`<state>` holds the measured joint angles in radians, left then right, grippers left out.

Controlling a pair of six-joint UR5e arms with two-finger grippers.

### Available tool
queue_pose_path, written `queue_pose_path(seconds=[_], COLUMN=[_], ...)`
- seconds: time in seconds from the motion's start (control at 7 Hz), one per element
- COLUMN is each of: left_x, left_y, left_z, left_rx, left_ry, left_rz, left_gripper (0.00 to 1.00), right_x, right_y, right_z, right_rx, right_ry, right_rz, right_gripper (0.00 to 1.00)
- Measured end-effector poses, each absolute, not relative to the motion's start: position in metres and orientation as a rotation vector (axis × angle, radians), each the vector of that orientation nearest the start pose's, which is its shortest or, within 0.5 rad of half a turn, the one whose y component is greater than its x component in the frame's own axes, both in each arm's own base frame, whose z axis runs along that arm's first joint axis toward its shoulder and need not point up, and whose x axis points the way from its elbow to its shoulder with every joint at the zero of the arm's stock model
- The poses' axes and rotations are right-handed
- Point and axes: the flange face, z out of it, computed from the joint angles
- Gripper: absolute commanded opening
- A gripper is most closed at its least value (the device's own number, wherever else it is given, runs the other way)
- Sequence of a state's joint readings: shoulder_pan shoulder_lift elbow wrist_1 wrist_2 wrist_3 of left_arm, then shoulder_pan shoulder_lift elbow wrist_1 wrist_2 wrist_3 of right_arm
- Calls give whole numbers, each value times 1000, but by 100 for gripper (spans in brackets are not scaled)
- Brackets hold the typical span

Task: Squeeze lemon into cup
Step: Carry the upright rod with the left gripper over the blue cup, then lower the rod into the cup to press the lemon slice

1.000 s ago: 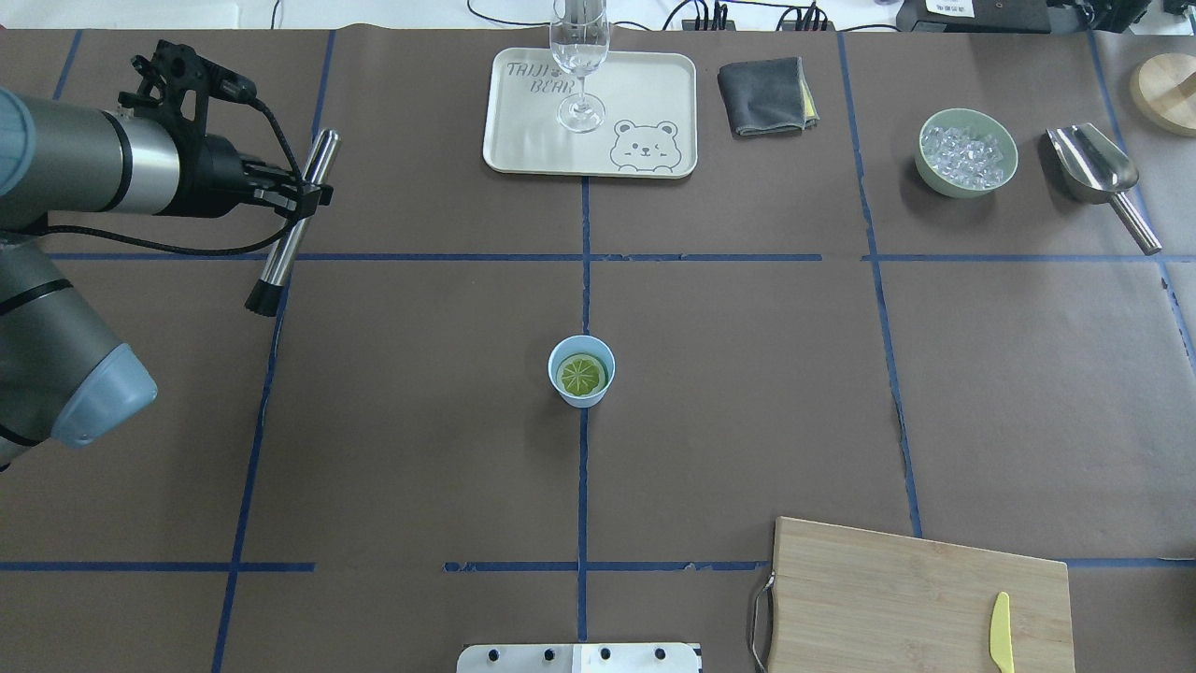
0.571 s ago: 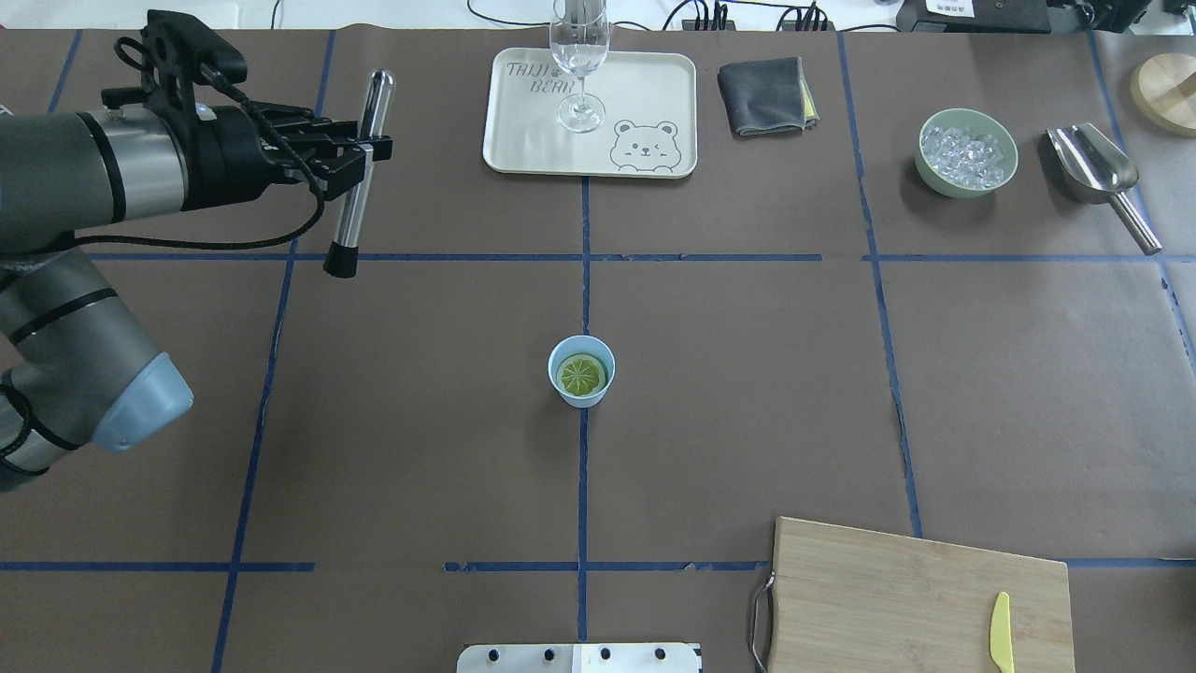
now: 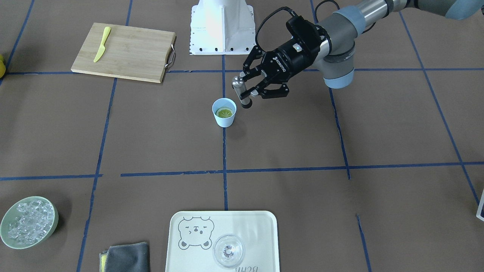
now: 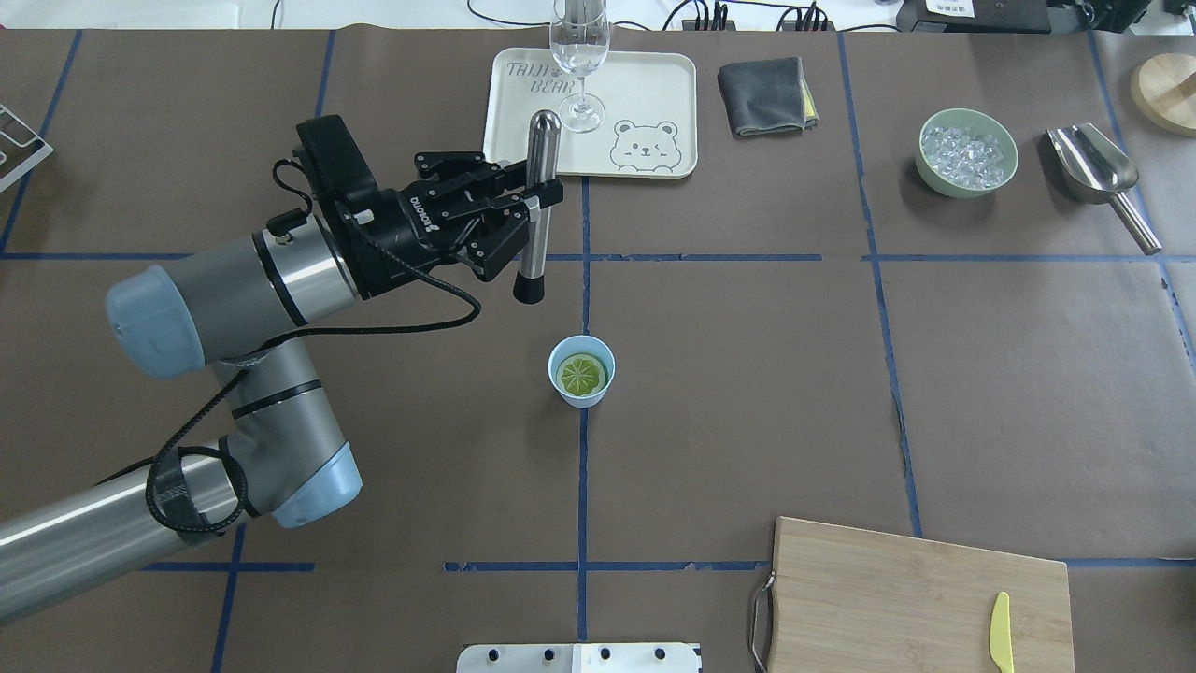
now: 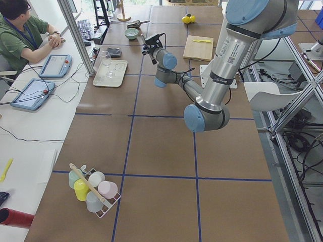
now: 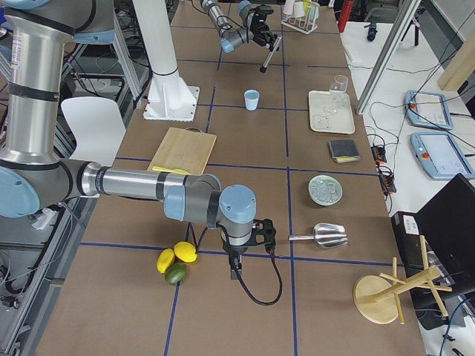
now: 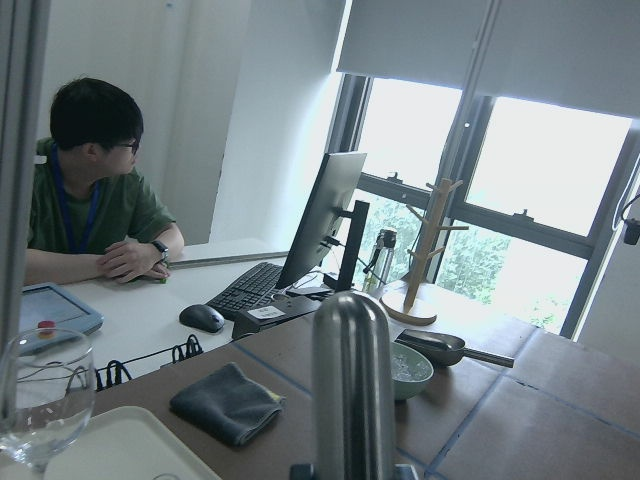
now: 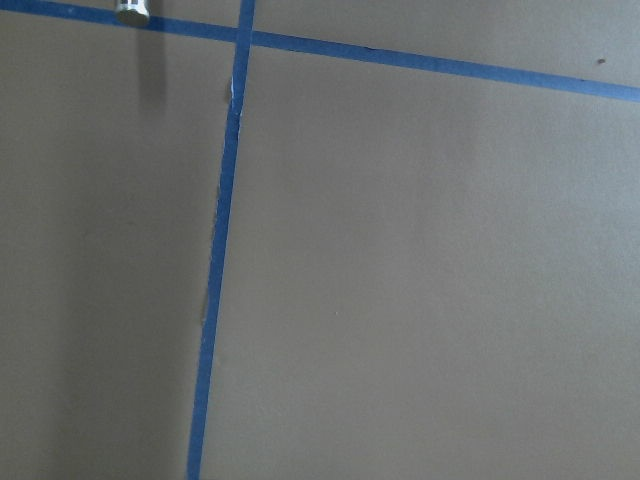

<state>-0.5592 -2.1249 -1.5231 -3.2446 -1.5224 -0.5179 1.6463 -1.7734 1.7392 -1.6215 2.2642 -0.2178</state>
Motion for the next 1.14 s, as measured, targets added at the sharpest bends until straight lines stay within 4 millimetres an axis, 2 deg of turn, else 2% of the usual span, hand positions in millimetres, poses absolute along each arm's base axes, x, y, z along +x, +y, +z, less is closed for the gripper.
queue_pose_path(seconds=[0.29,0.57,0.71,1.14], left_x=[464,503,517,541], left_y=[-420,-395,-385,-376], left_z=[204,214,221,245], left_rx=[1730,1744,1730,1692], left_ry=[1436,1390,1381,1349], left_rz=[267,270,265,256], left_gripper=[0,0,0,0], right_x=[108,111,112,112], right_y=[-391,-391,-390,-390], right_z=[676,676,676,677], right_rx=[30,33,33,32], right_ry=[-697,-695,-695,-696], right_rz=[-89,-80,-78,-77], right_gripper=[100,100,100,100])
